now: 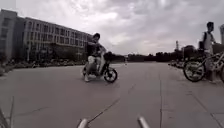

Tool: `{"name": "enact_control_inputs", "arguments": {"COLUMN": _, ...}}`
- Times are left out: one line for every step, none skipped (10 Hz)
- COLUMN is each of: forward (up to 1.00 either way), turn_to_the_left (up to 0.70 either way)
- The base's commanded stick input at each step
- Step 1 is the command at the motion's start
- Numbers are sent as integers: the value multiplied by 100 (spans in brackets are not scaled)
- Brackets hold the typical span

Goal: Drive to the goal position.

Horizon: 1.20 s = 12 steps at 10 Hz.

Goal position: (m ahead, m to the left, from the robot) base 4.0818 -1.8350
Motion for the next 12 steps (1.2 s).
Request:
{"name": "enact_control_inputs", "arguments": {"forward": 70, "turn_to_the_left": -35}}
{"name": "enact_control_inputs", "arguments": {"forward": 70, "turn_to_the_left": -35}}
{"name": "enact_control_inputs", "arguments": {"forward": 70, "turn_to_the_left": -35}}
{"name": "enact_control_inputs", "arguments": {"forward": 70, "turn_to_the_left": -35}}
{"name": "enact_control_inputs", "arguments": {"forward": 70, "turn_to_the_left": -35}}
{"name": "enact_control_inputs", "arguments": {"forward": 70, "turn_to_the_left": -35}}
{"name": "enact_control_inputs", "arguments": {"forward": 70, "turn_to_the_left": -2}}
{"name": "enact_control_inputs", "arguments": {"forward": 70, "turn_to_the_left": 0}}
{"name": "enact_control_inputs", "arguments": {"forward": 70, "turn_to_the_left": 0}}
{"name": "enact_control_inputs", "arguments": {"forward": 70, "turn_to_the_left": 0}}
{"name": "enact_control_inputs", "arguments": {"forward": 70, "turn_to_the_left": 0}}
{"name": "enact_control_inputs", "arguments": {"forward": 70, "turn_to_the_left": 0}}
